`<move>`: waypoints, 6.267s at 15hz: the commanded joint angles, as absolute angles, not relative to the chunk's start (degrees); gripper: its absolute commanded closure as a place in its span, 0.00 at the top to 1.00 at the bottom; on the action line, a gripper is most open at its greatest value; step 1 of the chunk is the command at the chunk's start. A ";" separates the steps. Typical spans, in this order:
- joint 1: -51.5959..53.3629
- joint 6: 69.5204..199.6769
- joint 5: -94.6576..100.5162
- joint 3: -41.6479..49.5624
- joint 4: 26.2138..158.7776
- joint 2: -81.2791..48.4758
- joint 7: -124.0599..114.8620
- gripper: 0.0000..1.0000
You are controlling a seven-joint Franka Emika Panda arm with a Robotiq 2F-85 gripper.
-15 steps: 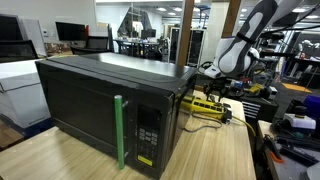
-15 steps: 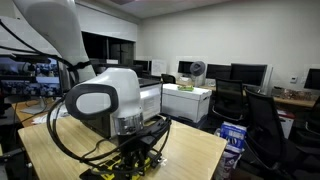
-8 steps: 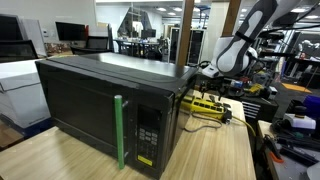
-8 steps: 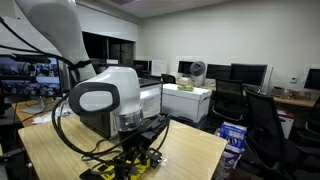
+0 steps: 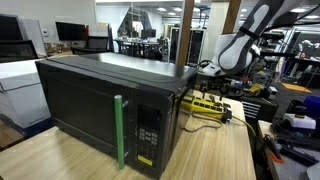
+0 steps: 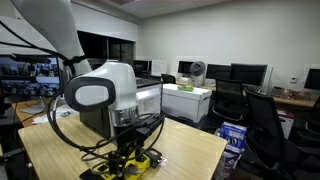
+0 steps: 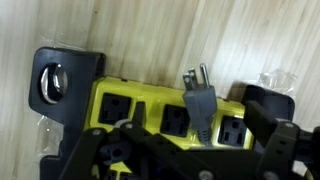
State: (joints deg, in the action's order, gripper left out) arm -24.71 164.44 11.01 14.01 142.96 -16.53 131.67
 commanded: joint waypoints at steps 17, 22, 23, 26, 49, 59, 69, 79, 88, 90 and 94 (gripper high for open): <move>-25.65 164.25 11.09 13.35 144.26 -15.74 140.54 0.62; -25.59 163.93 11.63 13.12 142.69 -16.73 141.48 0.27; -25.43 163.55 12.23 13.76 142.39 -17.02 141.10 0.20; -24.65 163.24 15.00 16.47 141.33 -18.51 139.36 0.06; -22.64 126.60 16.28 16.49 129.21 -12.34 148.18 0.07; -52.43 118.80 29.23 -24.79 130.49 -16.29 149.14 0.07; -67.77 113.04 36.35 -34.30 124.35 -16.68 149.11 0.07; -89.68 96.26 52.89 -62.07 122.91 -28.39 149.11 0.07; -99.20 70.70 64.13 -77.07 118.85 -49.10 149.12 0.07; -99.29 68.10 65.01 -77.79 117.80 -51.32 149.12 0.07; -99.45 62.72 67.20 -80.03 115.92 -56.77 149.12 0.07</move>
